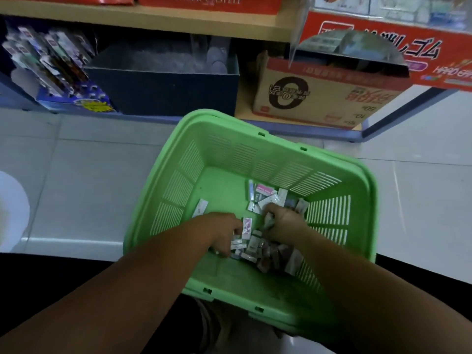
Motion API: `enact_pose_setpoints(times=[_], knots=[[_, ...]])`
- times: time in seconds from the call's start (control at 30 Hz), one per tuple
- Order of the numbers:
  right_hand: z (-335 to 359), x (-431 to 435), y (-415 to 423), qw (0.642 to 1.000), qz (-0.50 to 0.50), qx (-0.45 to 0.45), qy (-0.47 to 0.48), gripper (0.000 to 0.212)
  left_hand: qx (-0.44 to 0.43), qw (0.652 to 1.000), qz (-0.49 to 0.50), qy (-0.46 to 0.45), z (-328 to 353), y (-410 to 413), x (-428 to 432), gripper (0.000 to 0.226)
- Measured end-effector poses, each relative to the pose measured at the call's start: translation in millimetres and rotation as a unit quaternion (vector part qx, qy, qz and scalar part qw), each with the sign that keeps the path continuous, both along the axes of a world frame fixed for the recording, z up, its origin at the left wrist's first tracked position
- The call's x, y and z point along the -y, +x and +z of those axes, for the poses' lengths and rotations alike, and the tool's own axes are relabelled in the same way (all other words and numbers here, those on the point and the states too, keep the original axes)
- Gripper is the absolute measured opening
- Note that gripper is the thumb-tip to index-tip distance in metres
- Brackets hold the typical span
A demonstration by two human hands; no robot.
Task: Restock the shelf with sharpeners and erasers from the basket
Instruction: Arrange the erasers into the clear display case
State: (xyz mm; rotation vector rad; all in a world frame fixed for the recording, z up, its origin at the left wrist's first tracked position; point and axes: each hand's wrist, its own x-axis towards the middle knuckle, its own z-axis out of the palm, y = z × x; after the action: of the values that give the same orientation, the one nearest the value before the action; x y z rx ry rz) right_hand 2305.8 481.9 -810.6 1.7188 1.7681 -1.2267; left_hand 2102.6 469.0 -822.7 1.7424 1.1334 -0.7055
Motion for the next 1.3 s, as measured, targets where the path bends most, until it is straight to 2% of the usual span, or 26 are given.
enact_pose_setpoints(times=[0.1,0.27,0.37,0.53,0.67,0.73,0.87,0.97,1.07,1.2,1.3], knots=[[5.3,-4.5,3.1,0.986,-0.131,-0.098,-0.024,0.031,-0.003,0.999,0.03,-0.036,-2.3,4.0,-1.1,0.071],[18.1,-19.6,-5.8,0.928,-0.306,-0.204,-0.066,0.029,-0.014,0.996,0.039,-0.085,-2.2,6.4,1.4,0.072],[24.1,-25.6,-9.9,0.907,-0.347,-0.22,-0.092,0.033,-0.027,0.998,0.0,-0.051,-4.1,7.7,7.6,0.072],[37.4,-30.7,-21.4,0.863,-0.42,-0.265,-0.087,0.037,-0.008,1.0,-0.019,-0.014,3.8,4.5,15.7,0.052],[52.3,-26.0,-18.4,0.828,-0.462,-0.295,-0.113,0.059,0.018,0.999,0.045,-0.008,15.1,0.1,15.1,0.046],[65.5,-24.2,-13.0,0.823,-0.469,-0.301,-0.11,0.061,0.031,0.995,0.094,-0.01,36.8,-2.8,4.7,0.039],[111.1,-31.5,-2.9,0.808,-0.436,-0.379,-0.111,0.025,0.094,0.975,0.198,0.033,102.9,-8.7,-24.6,0.028],[156.2,-39.8,-1.4,0.798,-0.388,-0.446,-0.118,0.023,0.168,0.933,0.314,0.048,150.1,-10.2,-31.1,0.022],[205.8,-41.8,-4.6,0.792,-0.341,-0.489,-0.13,0.027,0.252,0.873,0.417,0.022,191.5,-9.1,-26.9,0.018],[268.9,-38.0,-5.3,0.809,-0.259,-0.513,-0.126,0.027,0.334,0.823,0.46,-0.016,250.6,-10.9,-24.4,0.017],[311.7,-38.4,-6.7,0.823,-0.211,-0.515,-0.112,0.023,0.367,0.806,0.456,-0.087,289.4,-12.2,-22.9,0.019]])
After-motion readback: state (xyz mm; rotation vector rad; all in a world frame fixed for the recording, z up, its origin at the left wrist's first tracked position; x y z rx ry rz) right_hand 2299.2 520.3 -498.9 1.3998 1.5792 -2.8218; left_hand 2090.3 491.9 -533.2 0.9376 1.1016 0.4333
